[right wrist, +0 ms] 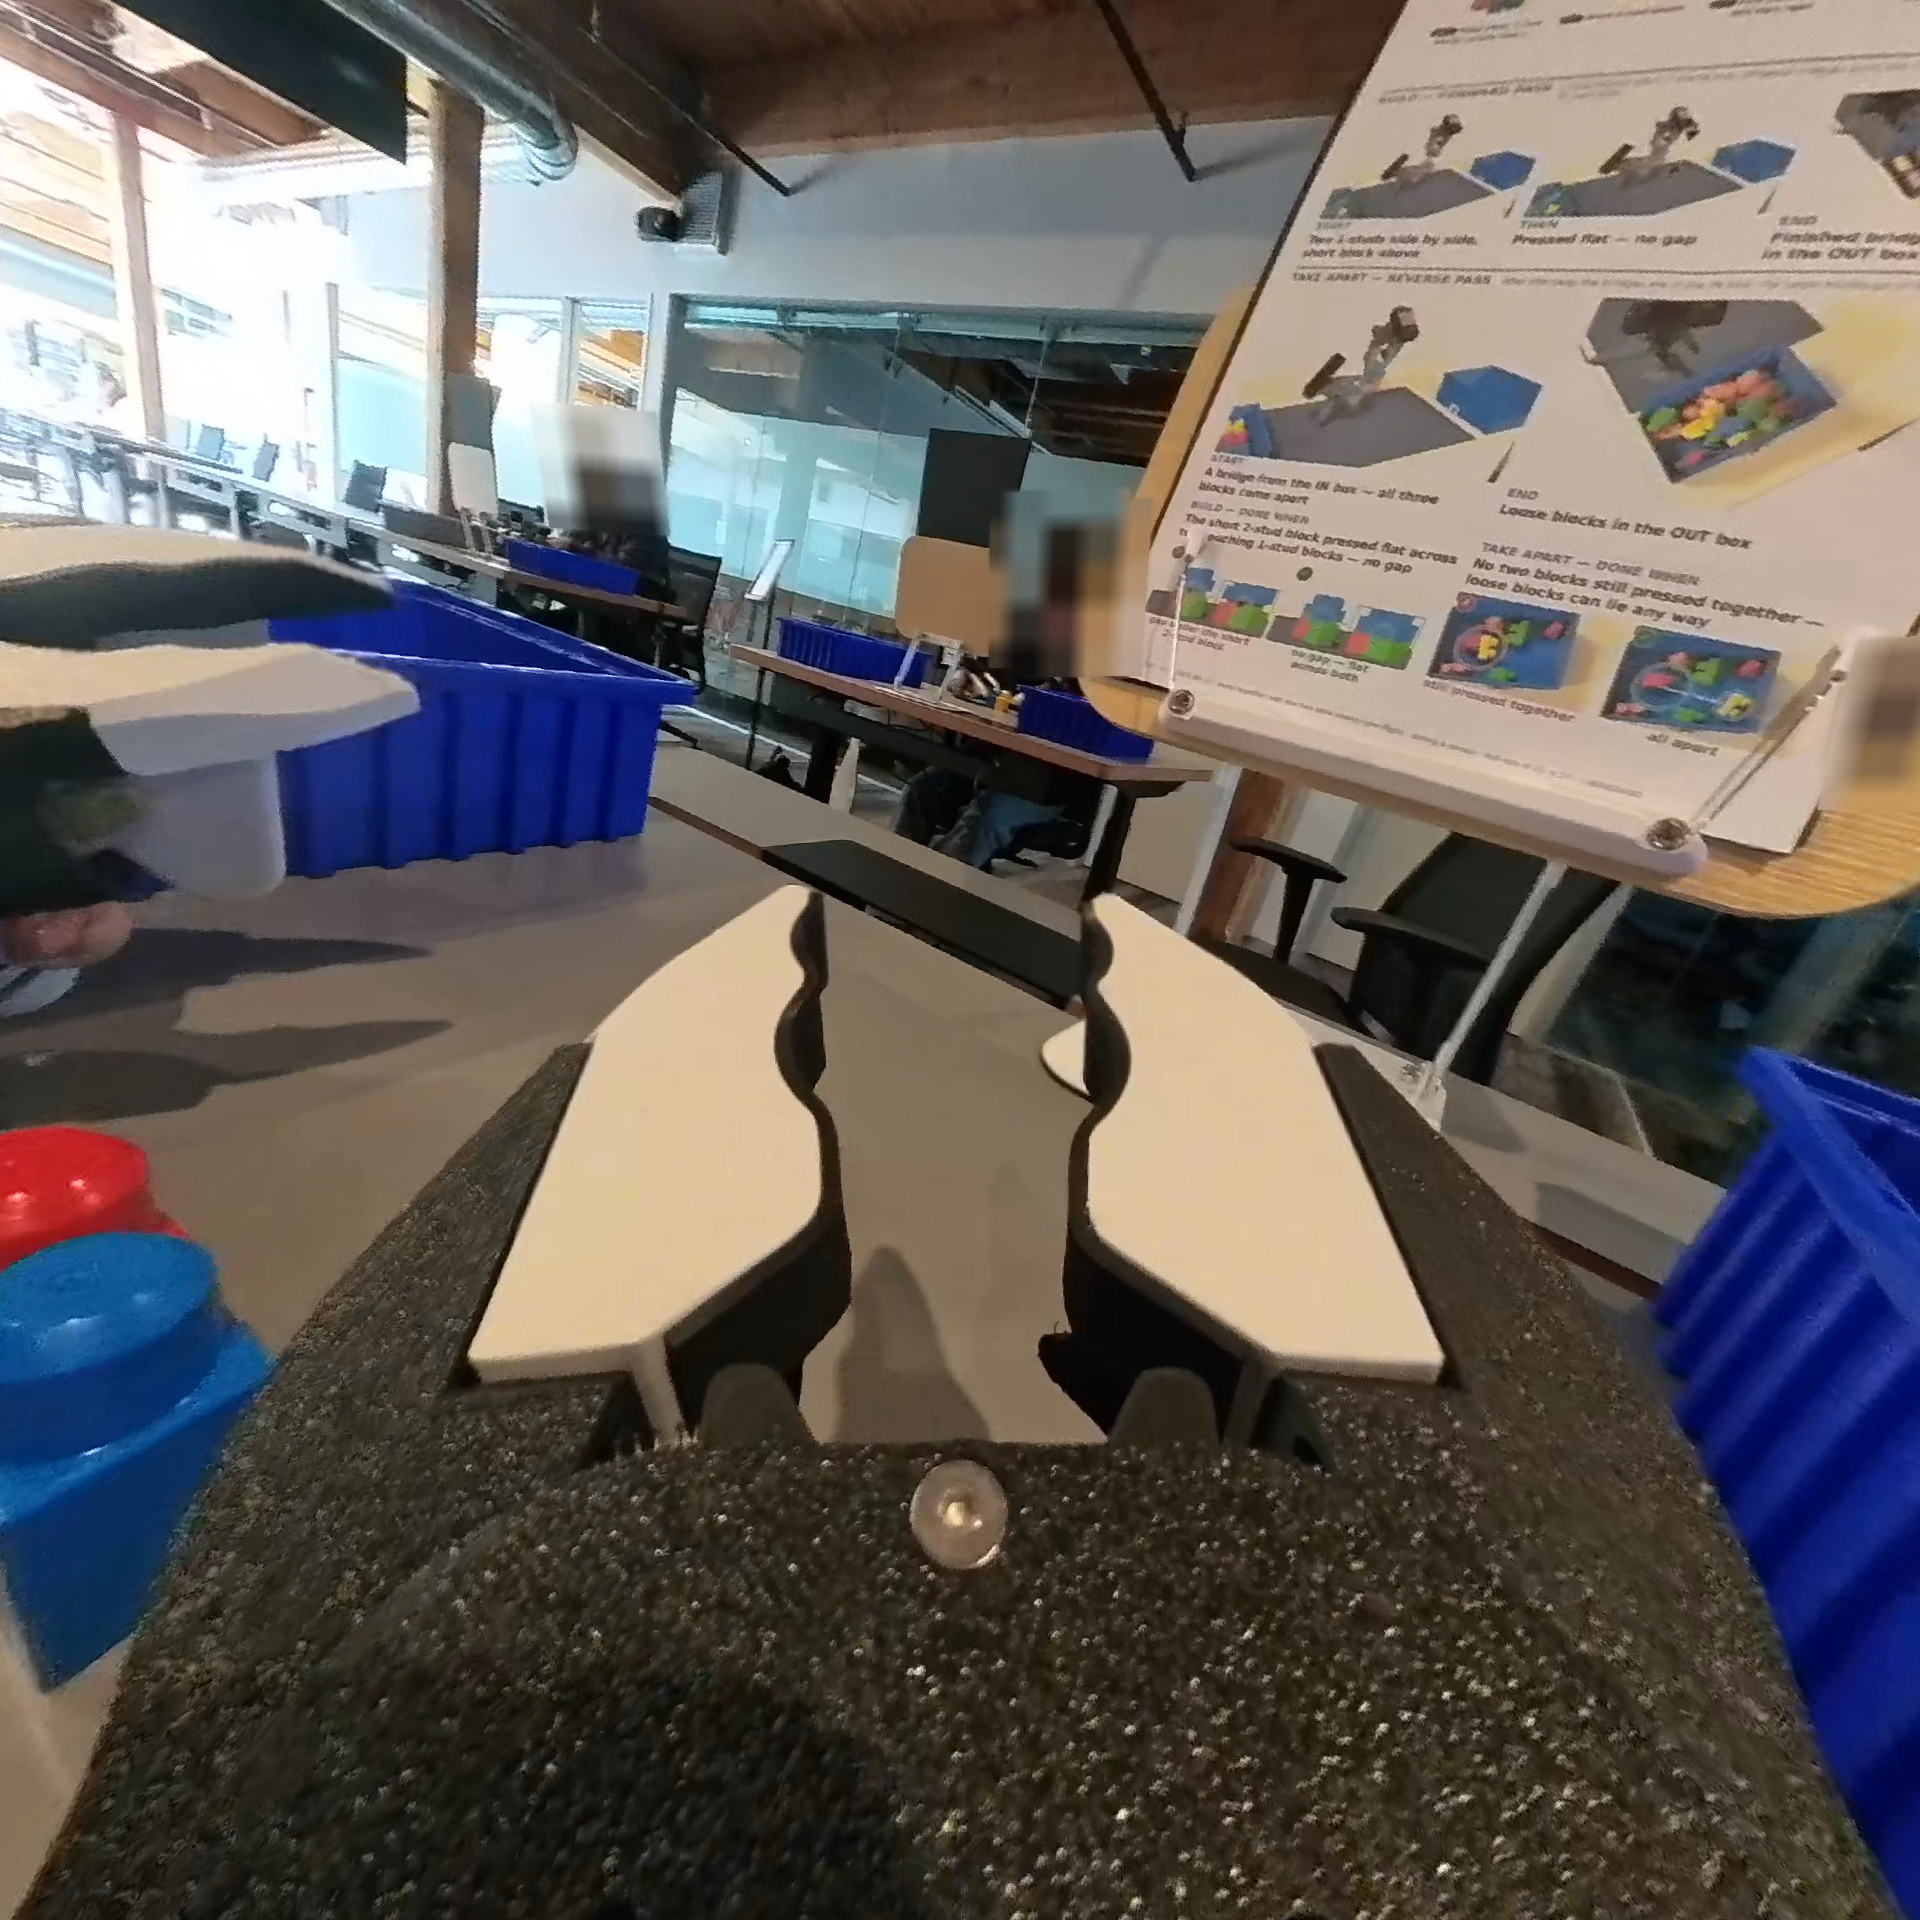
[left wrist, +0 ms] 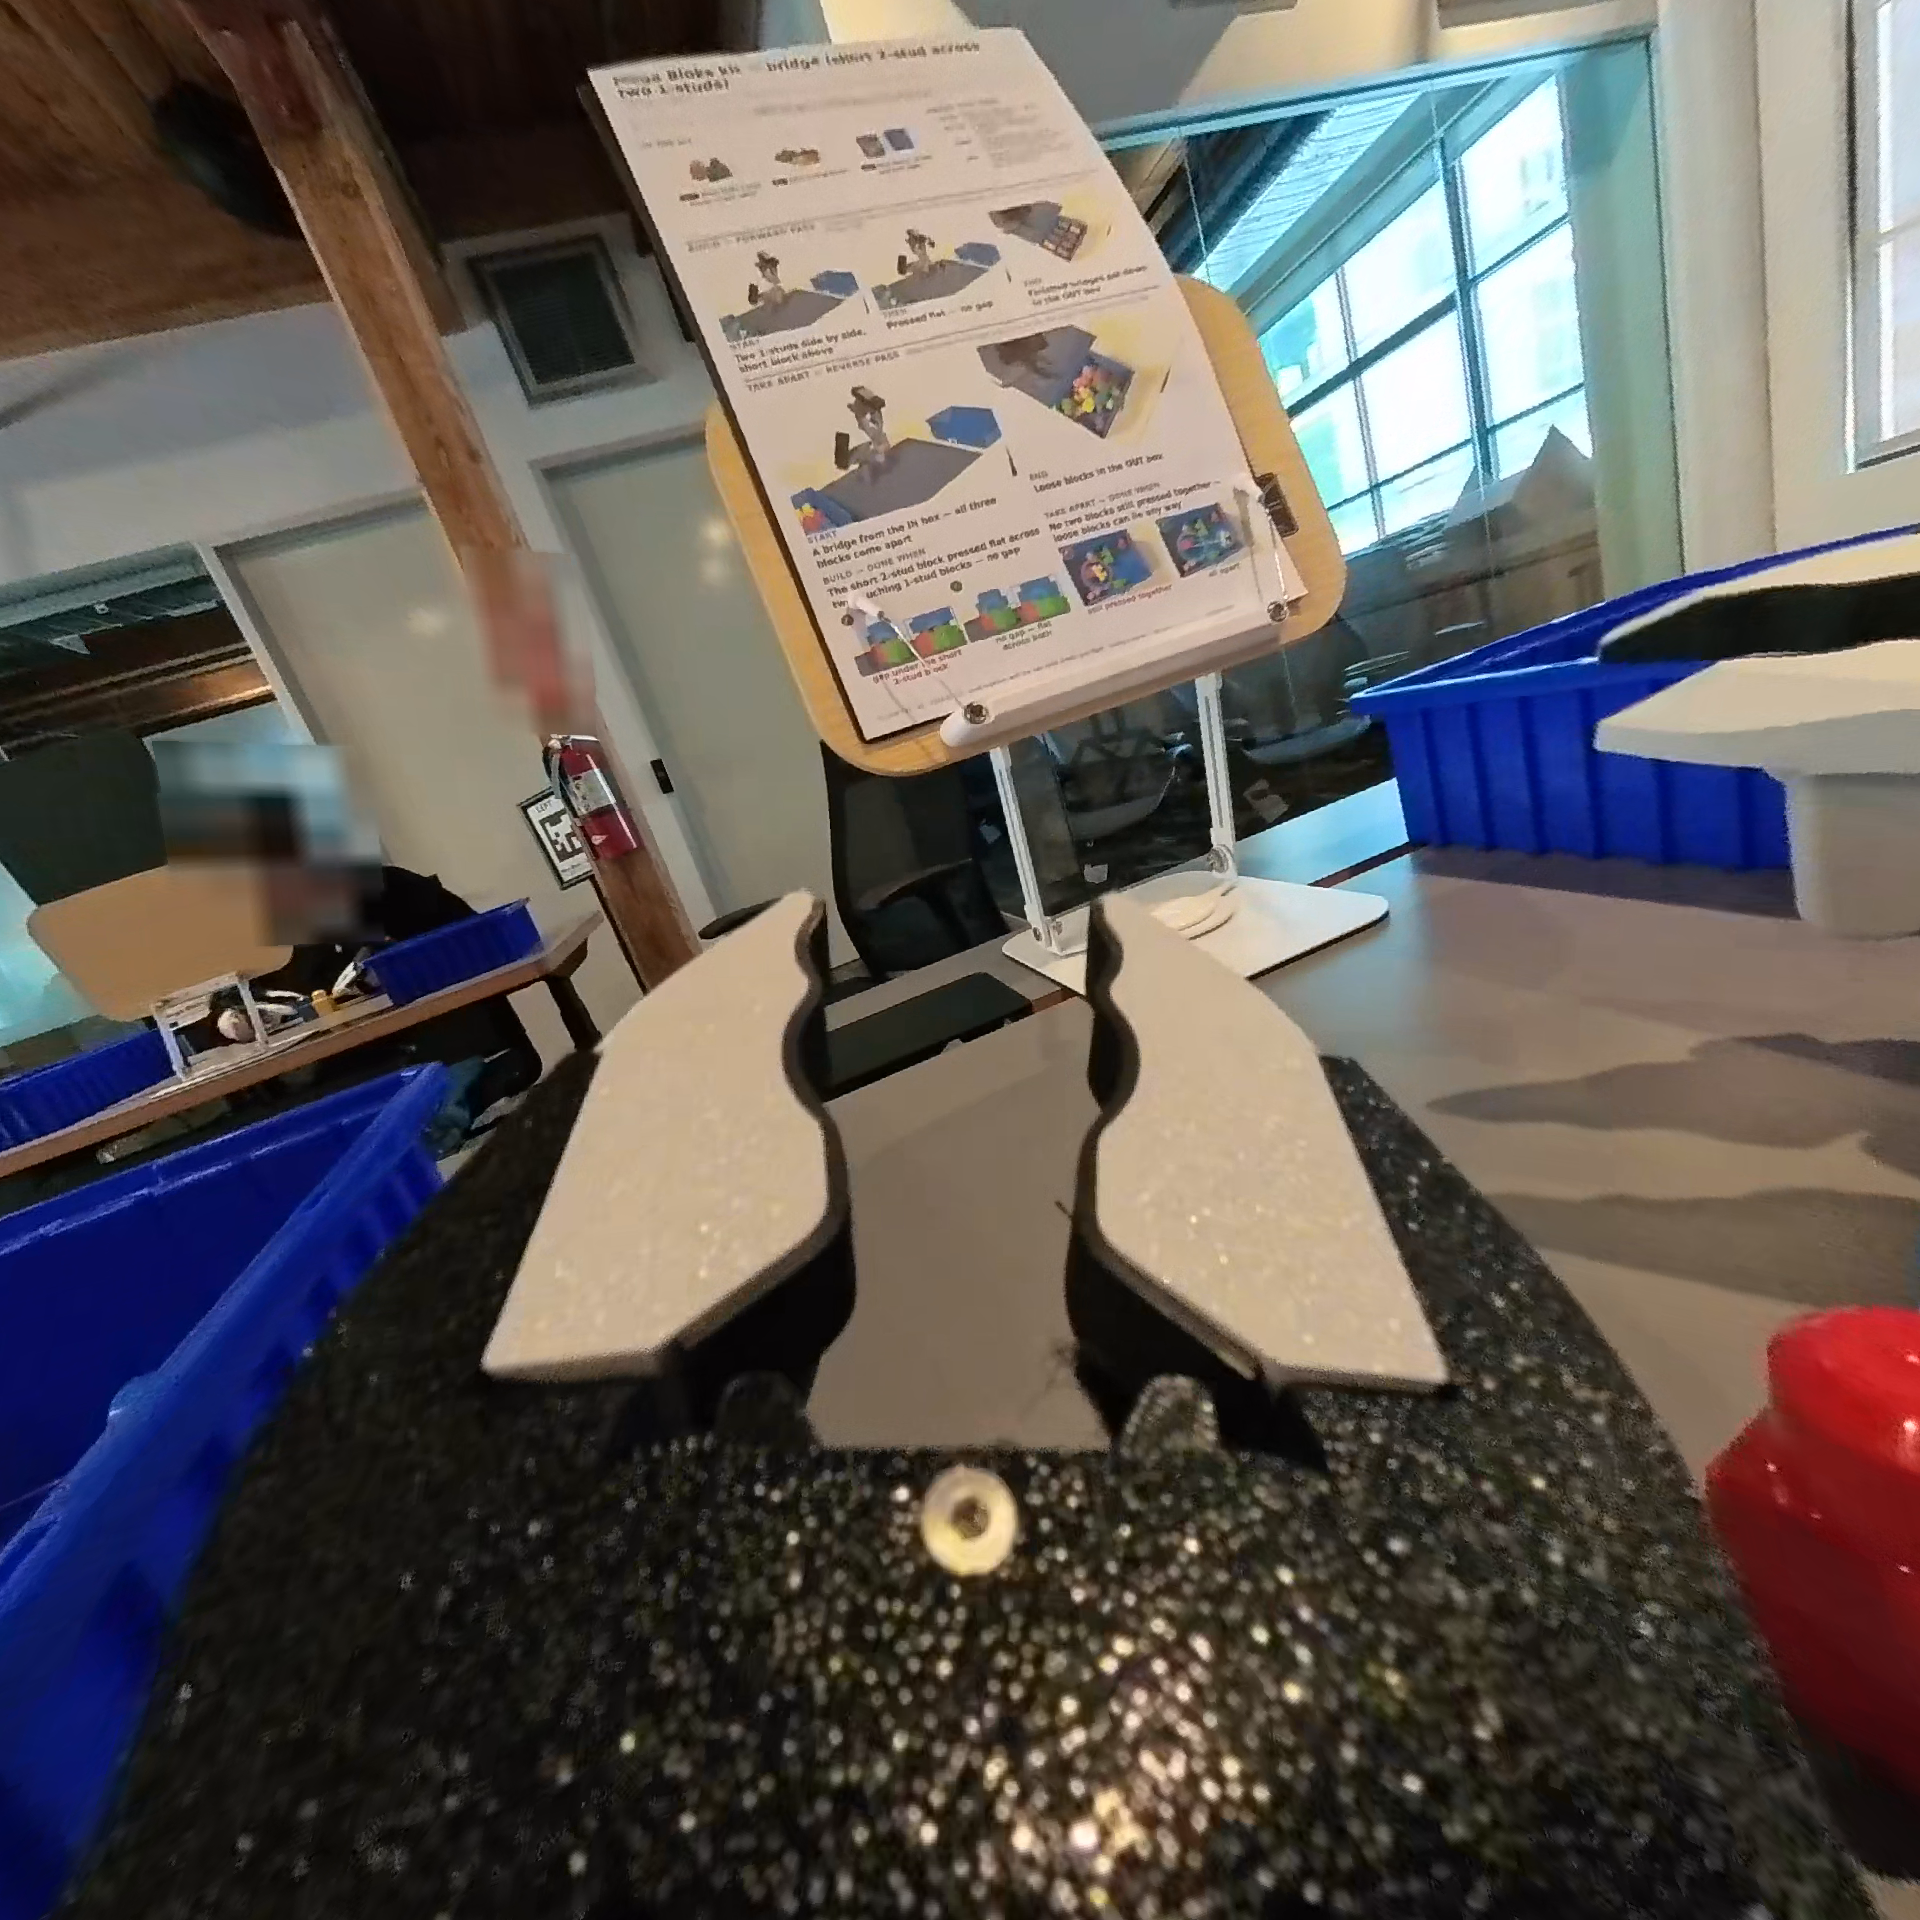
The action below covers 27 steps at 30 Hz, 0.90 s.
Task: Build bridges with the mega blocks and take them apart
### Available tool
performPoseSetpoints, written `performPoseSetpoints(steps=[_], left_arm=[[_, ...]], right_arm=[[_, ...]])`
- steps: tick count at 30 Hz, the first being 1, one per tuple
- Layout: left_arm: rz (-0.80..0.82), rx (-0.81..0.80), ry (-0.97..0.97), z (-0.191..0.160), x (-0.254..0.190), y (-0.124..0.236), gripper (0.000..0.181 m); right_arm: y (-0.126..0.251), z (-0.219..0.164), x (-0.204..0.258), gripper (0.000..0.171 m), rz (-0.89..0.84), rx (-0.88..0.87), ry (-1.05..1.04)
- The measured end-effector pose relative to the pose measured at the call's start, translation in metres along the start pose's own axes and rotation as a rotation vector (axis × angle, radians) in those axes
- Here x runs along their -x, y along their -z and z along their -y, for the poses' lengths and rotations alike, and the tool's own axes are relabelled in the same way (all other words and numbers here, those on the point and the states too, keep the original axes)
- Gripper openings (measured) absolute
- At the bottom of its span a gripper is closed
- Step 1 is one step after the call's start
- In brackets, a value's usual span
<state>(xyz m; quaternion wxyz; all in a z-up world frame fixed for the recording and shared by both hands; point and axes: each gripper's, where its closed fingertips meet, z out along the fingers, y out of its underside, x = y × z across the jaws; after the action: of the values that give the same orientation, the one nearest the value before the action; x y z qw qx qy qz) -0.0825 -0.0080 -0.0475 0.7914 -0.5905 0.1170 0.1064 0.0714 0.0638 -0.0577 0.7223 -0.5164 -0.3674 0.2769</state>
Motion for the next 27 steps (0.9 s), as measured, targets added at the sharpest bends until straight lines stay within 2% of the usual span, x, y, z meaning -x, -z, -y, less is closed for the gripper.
performPoseSetpoints(steps=[1,5,8,12,15,21,27], left_arm=[[0.006,0.019,-0.005,-0.003,0.001,-0.001,0.047],[0.019,0.124,0.054,-0.019,0.007,-0.01,0.044],[-0.024,0.203,0.168,-0.026,0.005,-0.018,0.048],[-0.069,0.274,0.192,-0.027,-0.002,-0.022,0.045],[-0.094,0.298,0.21,-0.017,-0.004,-0.018,0.034],[-0.12,0.382,0.277,-0.002,0.007,-0.008,0.033],[-0.181,0.396,0.303,0.053,0.026,0.029,0.033]], right_arm=[[0.0,-0.001,-0.004,0.046,-0.016,0.006,-0.007],[0.0,-0.006,-0.019,0.044,-0.073,0.023,-0.067],[-0.001,-0.011,-0.026,0.044,-0.093,0.039,-0.1],[0.0,-0.014,-0.031,0.042,-0.093,0.064,-0.17],[0.003,-0.018,-0.033,0.041,-0.089,0.113,-0.245],[0.021,-0.021,-0.033,0.025,-0.084,0.249,-0.303],[0.036,-0.002,-0.032,0.023,-0.048,0.284,-0.363]])
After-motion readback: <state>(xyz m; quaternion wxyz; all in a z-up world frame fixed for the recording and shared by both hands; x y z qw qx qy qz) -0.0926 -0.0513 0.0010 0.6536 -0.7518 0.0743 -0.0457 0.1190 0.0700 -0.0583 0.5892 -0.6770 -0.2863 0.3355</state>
